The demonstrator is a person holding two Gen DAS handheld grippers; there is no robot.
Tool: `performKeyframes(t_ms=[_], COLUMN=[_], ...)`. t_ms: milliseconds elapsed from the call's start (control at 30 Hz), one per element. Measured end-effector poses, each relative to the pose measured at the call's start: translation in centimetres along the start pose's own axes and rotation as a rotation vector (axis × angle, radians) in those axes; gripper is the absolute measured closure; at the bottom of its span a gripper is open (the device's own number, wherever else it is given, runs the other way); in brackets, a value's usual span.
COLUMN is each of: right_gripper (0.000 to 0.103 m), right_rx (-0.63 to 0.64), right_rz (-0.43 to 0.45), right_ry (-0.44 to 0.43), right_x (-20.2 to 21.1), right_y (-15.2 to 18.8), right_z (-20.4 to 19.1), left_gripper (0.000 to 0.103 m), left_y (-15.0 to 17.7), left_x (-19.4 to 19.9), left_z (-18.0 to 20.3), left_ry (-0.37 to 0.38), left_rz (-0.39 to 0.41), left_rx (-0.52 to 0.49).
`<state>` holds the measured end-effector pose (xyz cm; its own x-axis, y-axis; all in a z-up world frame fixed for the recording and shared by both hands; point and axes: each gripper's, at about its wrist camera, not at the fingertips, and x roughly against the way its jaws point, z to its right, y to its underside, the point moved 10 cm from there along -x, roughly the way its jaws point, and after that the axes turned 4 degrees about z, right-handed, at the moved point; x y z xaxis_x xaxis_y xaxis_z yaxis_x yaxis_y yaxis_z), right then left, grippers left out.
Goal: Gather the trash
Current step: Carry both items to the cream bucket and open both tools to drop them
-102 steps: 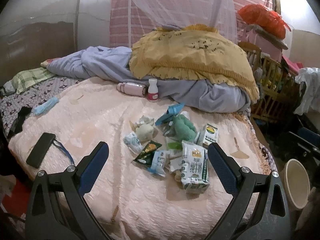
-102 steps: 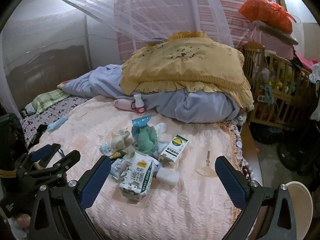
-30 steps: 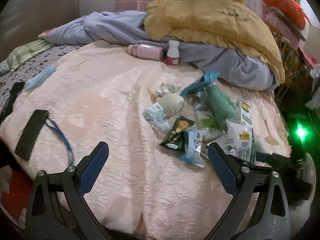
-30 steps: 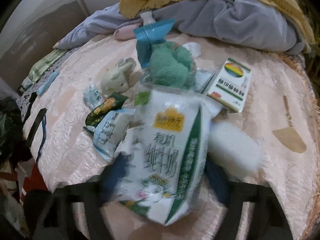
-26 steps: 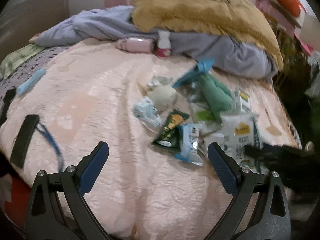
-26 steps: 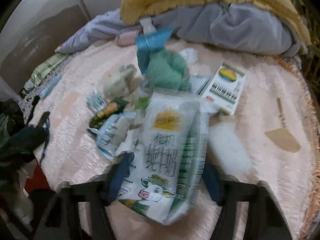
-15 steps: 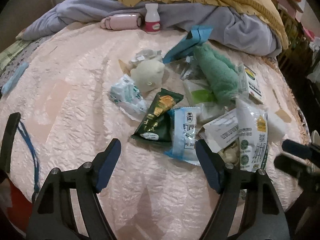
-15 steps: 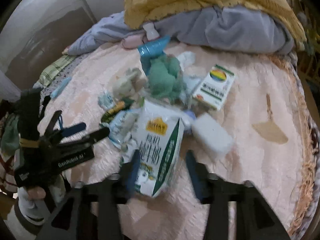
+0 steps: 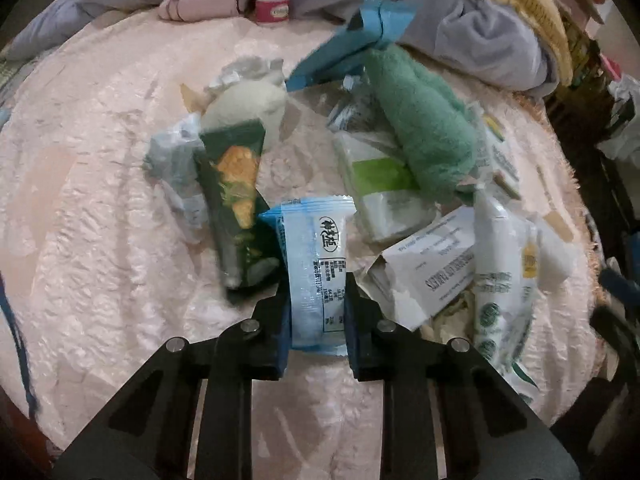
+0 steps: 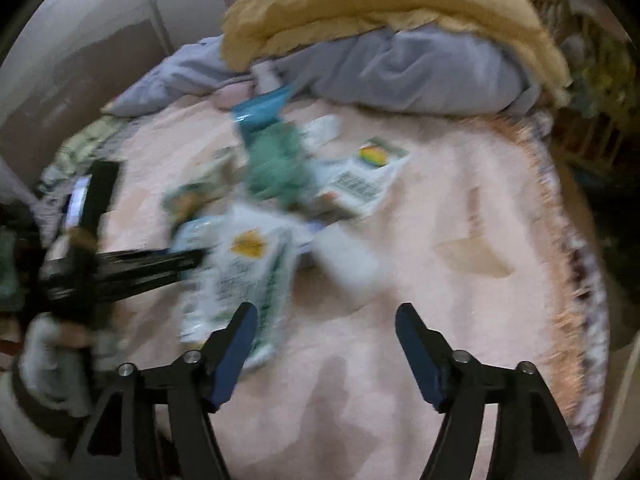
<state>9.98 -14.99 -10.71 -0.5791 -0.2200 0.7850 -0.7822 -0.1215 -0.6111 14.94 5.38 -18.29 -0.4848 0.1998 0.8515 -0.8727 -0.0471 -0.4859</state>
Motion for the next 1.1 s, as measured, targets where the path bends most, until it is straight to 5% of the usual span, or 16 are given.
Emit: performKeyframes(t_ms=[200, 233, 267, 300, 500, 733, 1100], right_gripper=[0.029, 0.038, 0.065, 0.067, 0.073, 0.073, 0.073], right_rx=[0.062, 0.066, 0.061, 0.054, -0.007, -0.073, -0.288], right_rz=[-0.078, -0.092, -0.116, -0.120, -0.022, 0.077, 0.159], right_ry=[0.011, 0.008, -0.011, -0.019, -0.083, -0.063, 0.203], right_x=[-5.3, -6.0, -6.6, -6.4, -1.2, 7.2, 17.7], right_y=[-0.8, -0.7, -0.3, 0.0, -0.9, -0.3, 5.5], right_z=[1.0, 0.9, 0.8, 0.8, 2.4, 7.9, 24.5], left_gripper=[0.083, 0.083, 0.083, 0.083, 0.083, 0.083, 0.083], left_y=[-0.3, -0.3, -0.3, -0.2, -0.6, -1.0, 1.3], left_x=[4.1, 4.6, 5.1, 5.7, 8.4, 10.1, 9.4], left_z=[0.2, 0.3, 0.5, 0.9, 5.3, 13.9, 30.7], left_ry=[0.077, 0.081, 0.082, 0.084, 0.130, 0.236, 0.403], left_rz=[0.055, 0.061, 0.068, 0.076, 0.114, 0.120, 0.055], left_rx=[0.022, 0.018, 0.012, 0.003, -0.054, -0.159, -0.347])
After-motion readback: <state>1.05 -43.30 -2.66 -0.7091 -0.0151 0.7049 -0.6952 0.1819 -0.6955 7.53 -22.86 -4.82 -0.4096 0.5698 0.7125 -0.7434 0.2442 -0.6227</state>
